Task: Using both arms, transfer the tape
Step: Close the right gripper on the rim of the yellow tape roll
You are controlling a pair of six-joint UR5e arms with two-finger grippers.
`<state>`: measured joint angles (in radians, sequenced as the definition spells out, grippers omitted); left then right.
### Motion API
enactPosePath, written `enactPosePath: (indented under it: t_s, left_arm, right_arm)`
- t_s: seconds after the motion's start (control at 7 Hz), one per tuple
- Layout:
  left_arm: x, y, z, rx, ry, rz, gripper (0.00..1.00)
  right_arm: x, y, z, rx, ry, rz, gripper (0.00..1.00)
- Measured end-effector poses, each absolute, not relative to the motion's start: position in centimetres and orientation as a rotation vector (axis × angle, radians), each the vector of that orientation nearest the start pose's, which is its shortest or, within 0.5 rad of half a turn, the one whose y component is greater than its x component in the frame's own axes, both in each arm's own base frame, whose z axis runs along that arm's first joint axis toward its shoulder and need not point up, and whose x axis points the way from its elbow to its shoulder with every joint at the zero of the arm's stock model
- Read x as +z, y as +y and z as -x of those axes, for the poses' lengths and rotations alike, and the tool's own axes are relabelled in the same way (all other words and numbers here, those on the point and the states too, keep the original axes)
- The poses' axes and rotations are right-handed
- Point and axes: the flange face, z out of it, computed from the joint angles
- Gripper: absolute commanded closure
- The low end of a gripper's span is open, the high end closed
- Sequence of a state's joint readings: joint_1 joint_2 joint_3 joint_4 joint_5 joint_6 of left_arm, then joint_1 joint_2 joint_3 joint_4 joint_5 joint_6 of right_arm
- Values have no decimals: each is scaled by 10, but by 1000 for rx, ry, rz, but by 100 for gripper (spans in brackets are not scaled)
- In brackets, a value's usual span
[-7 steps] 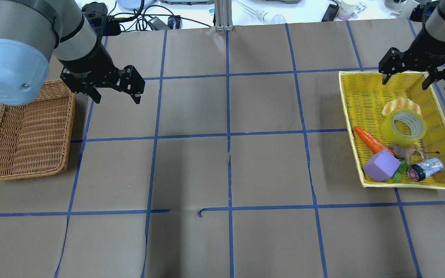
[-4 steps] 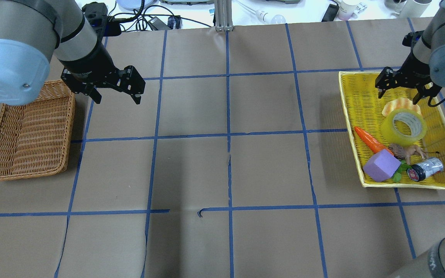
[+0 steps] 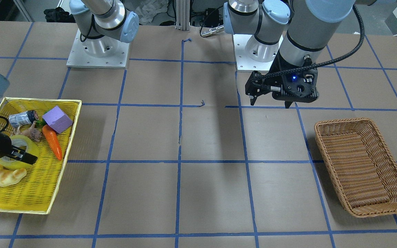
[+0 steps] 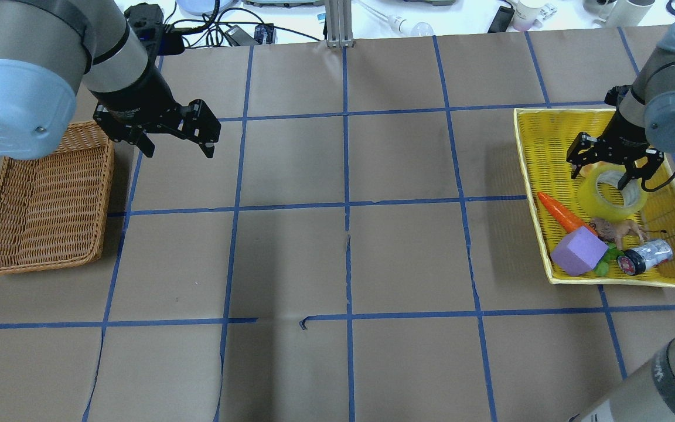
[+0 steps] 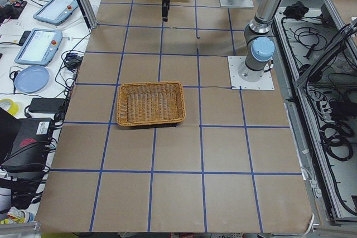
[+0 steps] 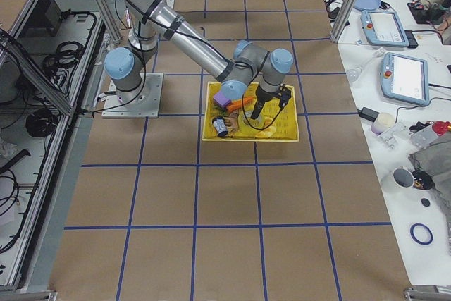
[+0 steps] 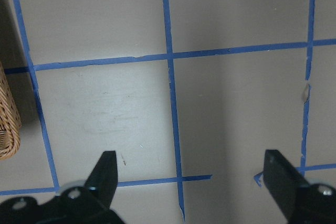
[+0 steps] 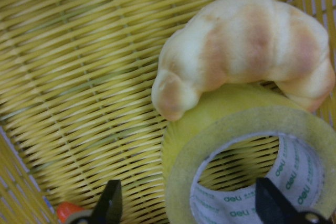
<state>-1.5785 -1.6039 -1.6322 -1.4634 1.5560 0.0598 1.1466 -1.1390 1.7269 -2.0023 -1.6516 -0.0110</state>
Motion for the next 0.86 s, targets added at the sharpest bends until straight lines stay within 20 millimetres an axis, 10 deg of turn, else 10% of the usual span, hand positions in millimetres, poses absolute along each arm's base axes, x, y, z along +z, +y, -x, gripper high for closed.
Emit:
enactPosePath:
  t_s: [0.14, 0.57, 0.86]
  left_arm:
    - [452, -504, 139, -22, 3155, -107, 0]
    - [452, -505, 139, -22, 3155, -107, 0]
    - [452, -505, 139, -24, 3155, -107, 0]
  right_arm:
    - [215, -585, 127, 278, 3103, -676, 100]
    - [221, -587, 128, 265, 3106, -674, 100]
    - [271, -594, 120, 231, 3111, -656, 100]
